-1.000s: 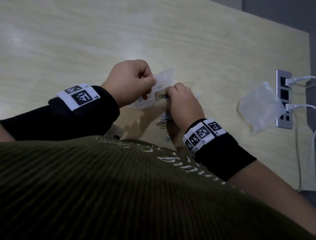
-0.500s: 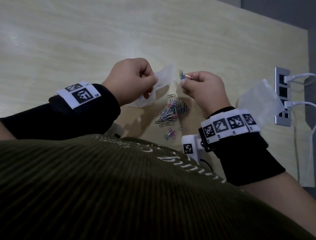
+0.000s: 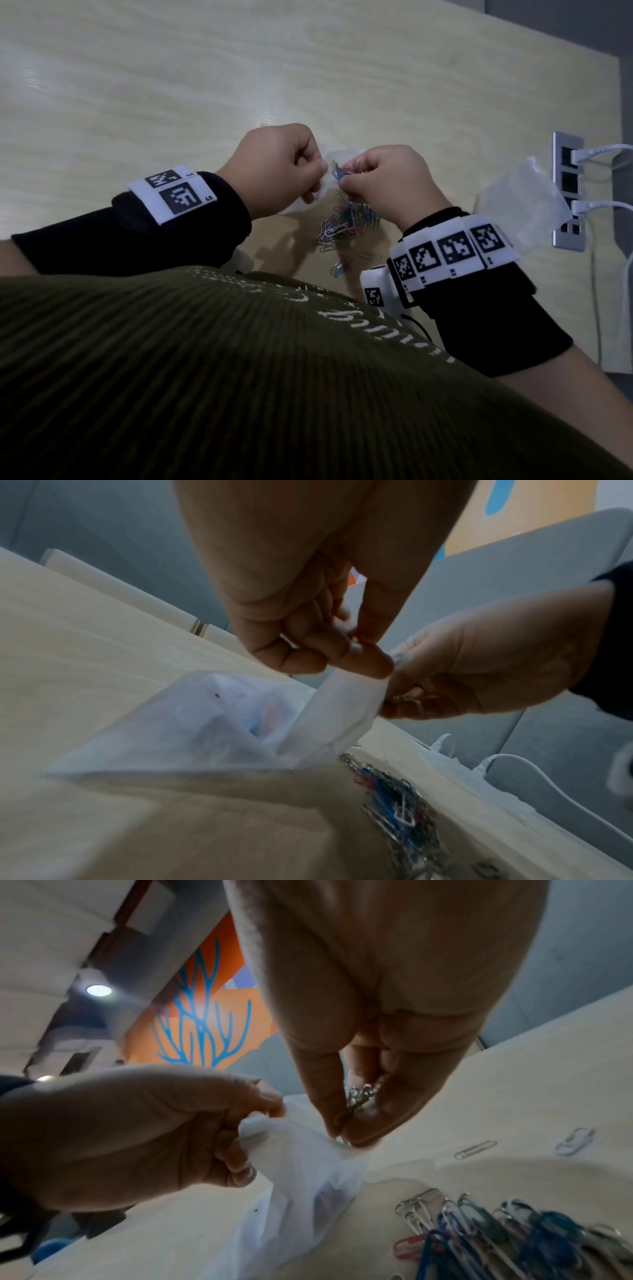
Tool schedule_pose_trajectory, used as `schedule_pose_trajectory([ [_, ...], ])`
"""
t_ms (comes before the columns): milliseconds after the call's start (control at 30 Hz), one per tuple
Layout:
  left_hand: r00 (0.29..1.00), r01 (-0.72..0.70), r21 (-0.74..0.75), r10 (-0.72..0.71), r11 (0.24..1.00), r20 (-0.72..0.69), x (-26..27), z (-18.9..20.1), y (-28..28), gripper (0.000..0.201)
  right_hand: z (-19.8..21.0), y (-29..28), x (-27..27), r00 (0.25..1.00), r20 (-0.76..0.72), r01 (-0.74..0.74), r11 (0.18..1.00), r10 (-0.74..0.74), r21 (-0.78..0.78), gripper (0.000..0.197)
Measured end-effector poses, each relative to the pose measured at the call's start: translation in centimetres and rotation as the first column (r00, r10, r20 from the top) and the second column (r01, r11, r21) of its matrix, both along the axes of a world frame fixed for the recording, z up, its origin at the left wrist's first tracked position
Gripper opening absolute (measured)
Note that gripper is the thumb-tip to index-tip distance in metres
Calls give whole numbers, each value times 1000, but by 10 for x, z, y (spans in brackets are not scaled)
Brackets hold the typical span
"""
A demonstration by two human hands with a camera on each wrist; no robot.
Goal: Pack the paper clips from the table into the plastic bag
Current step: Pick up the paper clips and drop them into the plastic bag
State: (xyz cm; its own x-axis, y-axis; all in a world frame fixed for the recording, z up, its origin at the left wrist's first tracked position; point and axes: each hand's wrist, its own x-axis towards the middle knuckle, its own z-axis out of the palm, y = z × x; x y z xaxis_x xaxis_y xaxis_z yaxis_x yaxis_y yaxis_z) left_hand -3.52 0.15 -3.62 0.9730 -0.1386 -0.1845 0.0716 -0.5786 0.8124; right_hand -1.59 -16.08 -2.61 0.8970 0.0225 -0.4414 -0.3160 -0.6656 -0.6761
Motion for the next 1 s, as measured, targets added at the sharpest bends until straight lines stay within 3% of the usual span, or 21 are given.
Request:
schedule_pose_trajectory([
  [67, 999, 40, 18, -40, 999, 3, -2, 1, -2, 15, 4, 4, 1, 995, 46, -86, 990, 92, -113, 5],
  [133, 998, 60, 24, -60, 998, 9, -2, 2, -3, 16, 7, 8, 3, 985, 107, -116, 976, 137, -183, 18],
  [267, 999, 34, 27, -34, 999, -1, 0, 0, 0, 16, 10, 6, 4, 995, 94, -31, 999, 32, -15, 23],
  [400, 999, 24, 15, -23, 1000, -31, 0, 0, 0, 14, 8, -9, -2, 985, 157, 77, 996, -69, -41, 13],
  [467, 999, 20, 10, -20, 1000, -37, 0, 0, -1, 14, 4, -18, -7, 996, 88, 39, 971, -18, -234, 27],
  [533, 999, 18, 6, -18, 1000, -36, 0, 0, -2, 15, -1, -24, -17, 993, -96, -108, 879, 72, -464, 59],
  [633, 999, 25, 5, -25, 1000, -43, 0, 0, -3, 15, -13, -20, -35, 965, -254, -191, 823, 60, -535, 85],
  [800, 999, 29, 13, -29, 999, -38, 0, 0, -2, 16, -26, -7, -38, 993, -87, -108, 888, 77, -447, 60],
  [1000, 999, 20, 15, -19, 1000, -48, 0, 0, 0, 18, -35, -12, -26, 987, 66, -111, 909, 149, -402, 29],
])
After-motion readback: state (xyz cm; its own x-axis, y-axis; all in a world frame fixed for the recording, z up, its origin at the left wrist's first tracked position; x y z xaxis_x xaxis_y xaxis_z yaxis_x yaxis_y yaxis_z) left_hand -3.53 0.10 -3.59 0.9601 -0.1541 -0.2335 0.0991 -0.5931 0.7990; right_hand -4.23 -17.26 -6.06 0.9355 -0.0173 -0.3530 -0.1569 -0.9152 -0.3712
